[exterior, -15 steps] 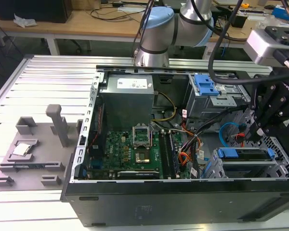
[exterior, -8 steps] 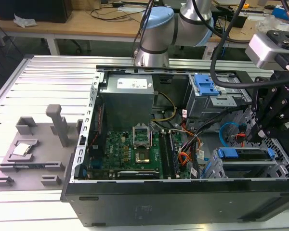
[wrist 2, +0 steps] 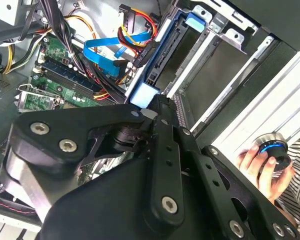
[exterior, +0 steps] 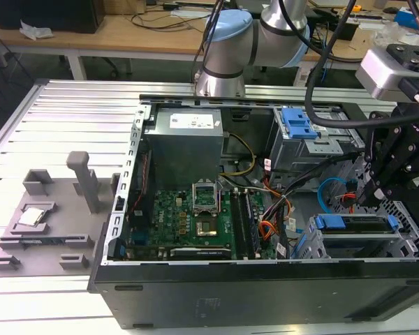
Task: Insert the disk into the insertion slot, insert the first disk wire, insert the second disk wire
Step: 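Insert the first disk wire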
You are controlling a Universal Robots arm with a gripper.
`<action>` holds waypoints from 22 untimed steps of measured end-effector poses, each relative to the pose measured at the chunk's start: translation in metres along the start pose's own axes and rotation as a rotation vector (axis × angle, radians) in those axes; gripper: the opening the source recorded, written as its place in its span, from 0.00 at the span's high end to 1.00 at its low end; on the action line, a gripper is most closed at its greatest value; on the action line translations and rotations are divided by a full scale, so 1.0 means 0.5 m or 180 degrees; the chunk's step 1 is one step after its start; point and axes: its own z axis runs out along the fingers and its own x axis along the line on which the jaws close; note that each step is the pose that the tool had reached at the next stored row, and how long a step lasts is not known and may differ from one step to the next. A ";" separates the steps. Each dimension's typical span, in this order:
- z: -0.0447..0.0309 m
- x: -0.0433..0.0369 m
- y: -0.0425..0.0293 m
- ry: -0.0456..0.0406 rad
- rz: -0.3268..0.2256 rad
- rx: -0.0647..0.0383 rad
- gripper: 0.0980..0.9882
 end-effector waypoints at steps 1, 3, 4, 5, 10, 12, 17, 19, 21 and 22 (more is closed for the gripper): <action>0.000 0.000 0.000 0.0000 0.0000 0.0000 0.99; 0.000 0.000 0.000 0.0000 0.0000 0.0000 0.92; 0.000 0.000 0.000 0.0000 0.0000 0.0000 0.92; 0.000 0.000 0.000 0.0000 0.0000 0.0000 0.85; 0.004 -0.003 -0.008 0.0000 0.0000 -0.0003 0.77; 0.010 -0.014 -0.021 0.0000 0.0000 -0.0006 0.77; 0.031 -0.047 -0.042 0.0000 0.0006 -0.0012 0.77; 0.039 -0.049 -0.042 0.0000 0.0014 -0.0013 0.77; 0.047 -0.049 -0.043 0.0007 0.0028 -0.0013 0.77; 0.048 -0.049 -0.043 0.0023 0.0030 -0.0012 0.77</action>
